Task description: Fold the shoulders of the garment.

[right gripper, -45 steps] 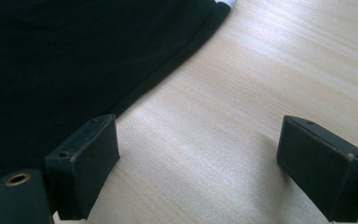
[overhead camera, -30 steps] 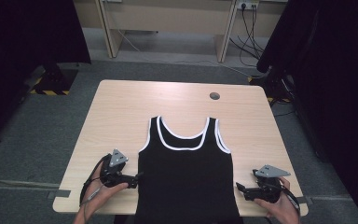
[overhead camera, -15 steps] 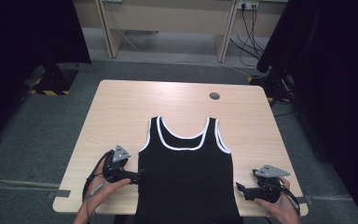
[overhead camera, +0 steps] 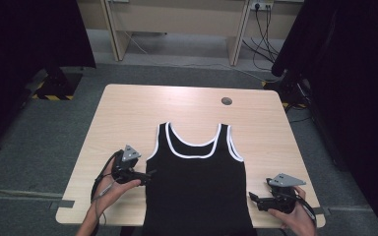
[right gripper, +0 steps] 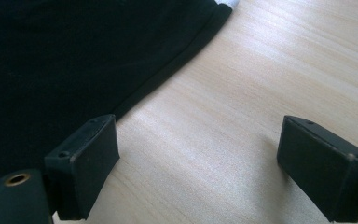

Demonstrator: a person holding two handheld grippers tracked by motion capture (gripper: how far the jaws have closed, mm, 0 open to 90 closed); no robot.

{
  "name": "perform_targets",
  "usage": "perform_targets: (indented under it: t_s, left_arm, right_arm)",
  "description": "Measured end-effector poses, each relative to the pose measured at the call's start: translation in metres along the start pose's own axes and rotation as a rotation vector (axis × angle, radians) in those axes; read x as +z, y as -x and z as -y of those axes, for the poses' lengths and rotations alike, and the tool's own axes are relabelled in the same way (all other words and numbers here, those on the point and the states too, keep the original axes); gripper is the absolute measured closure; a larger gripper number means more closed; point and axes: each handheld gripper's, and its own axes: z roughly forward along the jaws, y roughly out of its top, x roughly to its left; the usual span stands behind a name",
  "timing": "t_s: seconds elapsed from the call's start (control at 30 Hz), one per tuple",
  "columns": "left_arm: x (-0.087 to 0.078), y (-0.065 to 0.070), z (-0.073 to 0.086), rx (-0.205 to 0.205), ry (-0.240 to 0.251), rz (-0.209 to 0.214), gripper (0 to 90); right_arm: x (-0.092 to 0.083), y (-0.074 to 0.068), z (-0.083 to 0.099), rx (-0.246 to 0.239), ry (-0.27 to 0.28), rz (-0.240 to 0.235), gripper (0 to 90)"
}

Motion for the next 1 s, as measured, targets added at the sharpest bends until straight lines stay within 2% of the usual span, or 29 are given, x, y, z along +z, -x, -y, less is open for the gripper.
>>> perform_targets:
  t_s: [0.1,0.3,0.47,0.73,1.0]
  left_arm:
    - [0.001,-0.001,-0.003,0.001,0.001,-0.001,2.9]
    - [0.011,-0.003,-0.017,0.014,0.003,-0.005,3.2]
    - [0.017,-0.005,-0.028,0.009,0.008,-0.011,3.4]
    - [0.031,-0.009,-0.043,0.007,0.002,-0.011,3.5]
    - [0.051,-0.017,-0.059,-0.003,-0.007,-0.03,3.9]
  right_arm:
    - [0.0,0.0,0.0,-0.001,0.0,0.0,13.2]
    - [0.0,0.0,0.0,0.0,-0.001,-0.001,13.2]
    - [0.001,0.0,-0.001,0.0,-0.001,-0.001,13.2]
    - [0.001,-0.001,-0.001,0.0,-0.001,-0.003,13.2]
    - [0.001,-0.001,-0.001,0.0,-0.001,-0.002,13.2]
